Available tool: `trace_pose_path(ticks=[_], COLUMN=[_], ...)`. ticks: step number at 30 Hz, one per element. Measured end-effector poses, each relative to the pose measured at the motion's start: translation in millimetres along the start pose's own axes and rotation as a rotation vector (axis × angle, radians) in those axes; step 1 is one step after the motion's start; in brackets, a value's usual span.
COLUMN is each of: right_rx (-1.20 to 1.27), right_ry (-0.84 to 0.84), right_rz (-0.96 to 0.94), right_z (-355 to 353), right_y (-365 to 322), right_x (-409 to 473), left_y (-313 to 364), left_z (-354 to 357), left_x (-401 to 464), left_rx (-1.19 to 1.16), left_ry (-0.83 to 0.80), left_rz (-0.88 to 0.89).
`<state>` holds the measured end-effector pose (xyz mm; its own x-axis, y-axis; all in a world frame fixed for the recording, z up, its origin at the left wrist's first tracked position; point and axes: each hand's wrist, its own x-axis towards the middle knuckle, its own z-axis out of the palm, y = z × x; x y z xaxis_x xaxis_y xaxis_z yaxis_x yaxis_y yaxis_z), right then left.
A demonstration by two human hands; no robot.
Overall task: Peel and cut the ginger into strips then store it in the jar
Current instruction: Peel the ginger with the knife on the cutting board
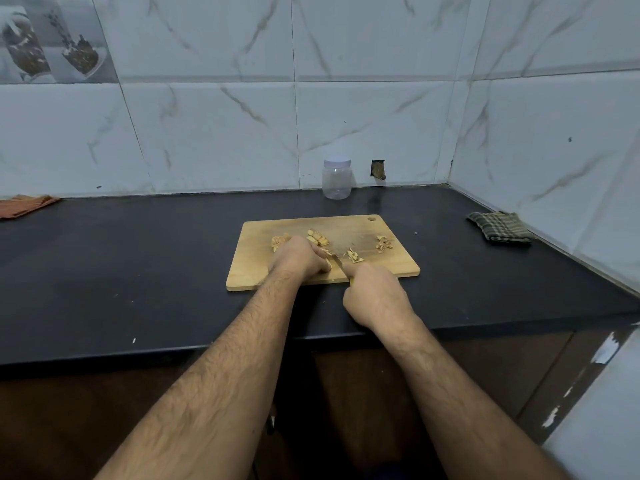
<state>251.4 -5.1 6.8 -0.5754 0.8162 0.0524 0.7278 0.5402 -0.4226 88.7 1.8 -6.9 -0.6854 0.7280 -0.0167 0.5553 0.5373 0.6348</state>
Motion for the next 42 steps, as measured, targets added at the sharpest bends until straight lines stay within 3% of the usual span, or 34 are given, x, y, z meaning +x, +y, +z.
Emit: trace_pose_path(ticks=[42], right_rx=[-0.031], right_ry=[-0.016], right_rz=[-0.028], right_z=[5], right_y=[5], right_x=[-8], left_y=[-2], left_z=[0], left_x=[3], left_rx=[0.002], left_ry=[-0.003], left_rz=[0.009])
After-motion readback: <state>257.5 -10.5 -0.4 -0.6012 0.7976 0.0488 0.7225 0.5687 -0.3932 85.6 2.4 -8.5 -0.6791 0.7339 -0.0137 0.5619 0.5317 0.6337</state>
